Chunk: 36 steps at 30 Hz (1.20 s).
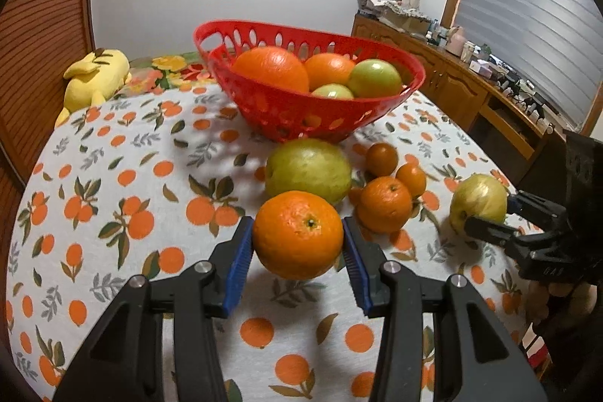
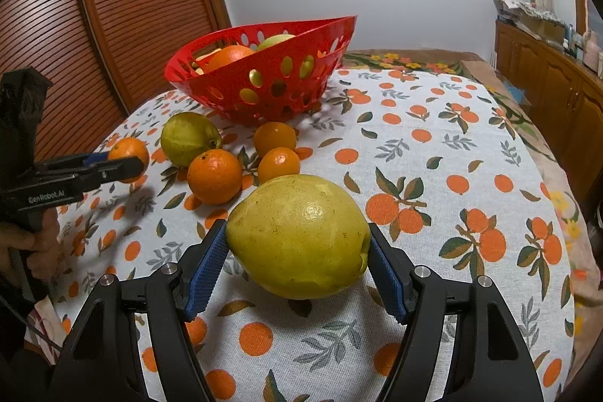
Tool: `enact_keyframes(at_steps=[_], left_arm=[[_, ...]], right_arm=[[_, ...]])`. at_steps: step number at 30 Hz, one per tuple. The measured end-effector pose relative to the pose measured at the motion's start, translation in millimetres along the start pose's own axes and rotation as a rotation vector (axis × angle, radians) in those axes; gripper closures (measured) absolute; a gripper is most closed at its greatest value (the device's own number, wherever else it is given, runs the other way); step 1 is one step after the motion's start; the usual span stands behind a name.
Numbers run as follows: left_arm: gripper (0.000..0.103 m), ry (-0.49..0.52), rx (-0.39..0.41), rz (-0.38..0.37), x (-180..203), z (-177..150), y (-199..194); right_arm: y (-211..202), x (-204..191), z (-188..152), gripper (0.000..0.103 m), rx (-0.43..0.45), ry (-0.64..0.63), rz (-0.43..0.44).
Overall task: Organize fruits
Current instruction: 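Carry both fruits over the red basket and open both grippers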
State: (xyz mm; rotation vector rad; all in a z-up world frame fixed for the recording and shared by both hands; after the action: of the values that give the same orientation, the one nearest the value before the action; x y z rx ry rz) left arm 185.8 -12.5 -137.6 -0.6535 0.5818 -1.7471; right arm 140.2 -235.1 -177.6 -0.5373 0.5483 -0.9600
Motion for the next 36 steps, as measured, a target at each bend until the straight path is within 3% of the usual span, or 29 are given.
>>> enact_keyframes(at_steps=[8,21,36], left_arm=[[0.058,0.029,0.071,-0.008,6.1,37.0,-13.9],[0.058,0.064,0.136,-0.01,4.3,99.6,-4.0],[0.058,0.066,0.111,-0.001,-22.3,137.0,45.4]], right_arm=[[-11.9,-2.6,26.3,0.03,0.028,-0.025,0.018],[-16.0,-6.0,123.6,0.03,0.098,-0.136,0.036],[59.8,-4.4,184.1,0.03,0.026,-0.214,0.07]])
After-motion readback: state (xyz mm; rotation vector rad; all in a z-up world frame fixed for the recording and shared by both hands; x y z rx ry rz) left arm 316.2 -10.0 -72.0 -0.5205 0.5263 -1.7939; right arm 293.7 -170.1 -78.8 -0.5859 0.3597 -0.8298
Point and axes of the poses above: each gripper's, at about its wrist camera, not at the fingertips, and y roughly the way its jaws point, x to its right, z to its top, the point moved 7 cm from there along y, roughly the way its jaws point, and after that the axes turned 2 degrees about y, right-handed, at the moved point
